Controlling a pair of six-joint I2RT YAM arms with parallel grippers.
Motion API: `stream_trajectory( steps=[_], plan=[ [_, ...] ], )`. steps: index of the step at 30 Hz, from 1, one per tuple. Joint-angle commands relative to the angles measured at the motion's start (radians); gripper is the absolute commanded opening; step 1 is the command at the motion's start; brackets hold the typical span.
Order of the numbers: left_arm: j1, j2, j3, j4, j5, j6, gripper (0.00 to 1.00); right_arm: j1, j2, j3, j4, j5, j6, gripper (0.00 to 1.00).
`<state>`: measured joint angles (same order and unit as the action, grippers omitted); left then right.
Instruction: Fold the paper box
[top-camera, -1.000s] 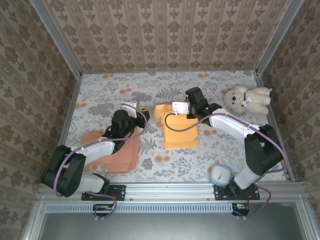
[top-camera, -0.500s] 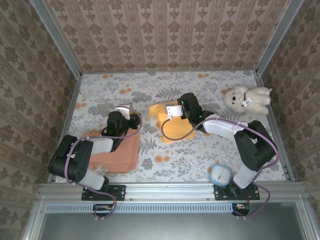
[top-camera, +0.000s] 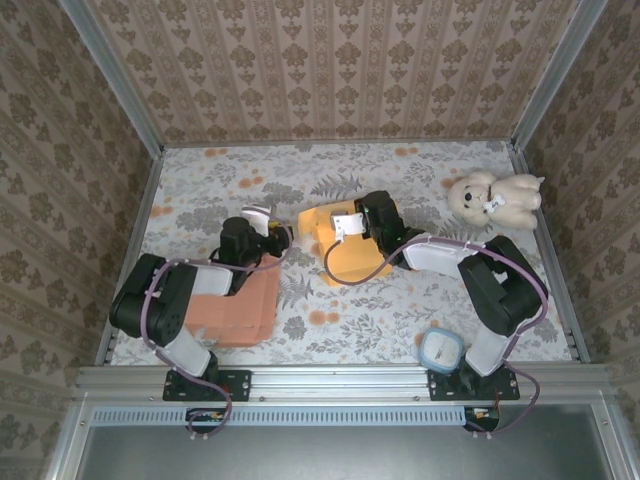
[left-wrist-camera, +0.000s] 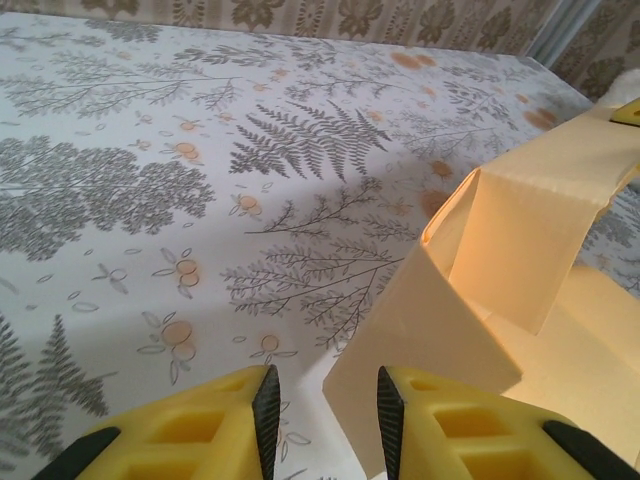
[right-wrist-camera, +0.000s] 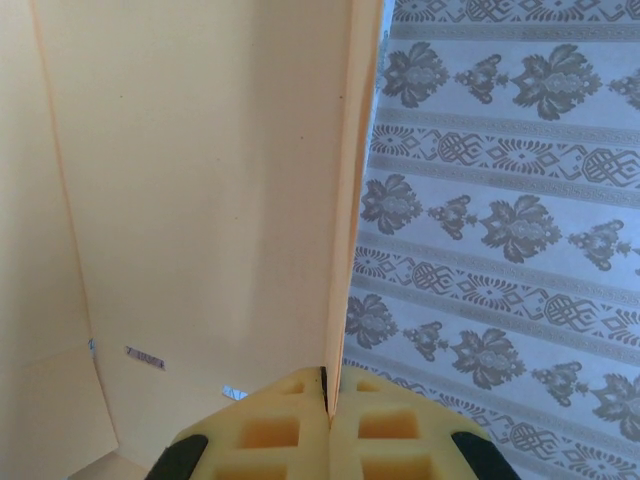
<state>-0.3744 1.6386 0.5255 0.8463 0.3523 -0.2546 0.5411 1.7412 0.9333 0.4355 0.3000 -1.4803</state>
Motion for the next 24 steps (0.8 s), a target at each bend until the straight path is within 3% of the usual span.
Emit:
stream_trajectory(
  steps=[1, 24],
  plan=[
    [-0.008, 0.040, 0.036, 0.055, 0.047, 0.025, 0.35, -0.010, 0.036, -0.042, 0.064, -0.007, -0.035, 0.00],
    [-0.061, 0.168, 0.090, 0.130, 0.096, 0.007, 0.36, -0.021, 0.051, -0.069, 0.106, -0.016, -0.032, 0.00]
  ],
)
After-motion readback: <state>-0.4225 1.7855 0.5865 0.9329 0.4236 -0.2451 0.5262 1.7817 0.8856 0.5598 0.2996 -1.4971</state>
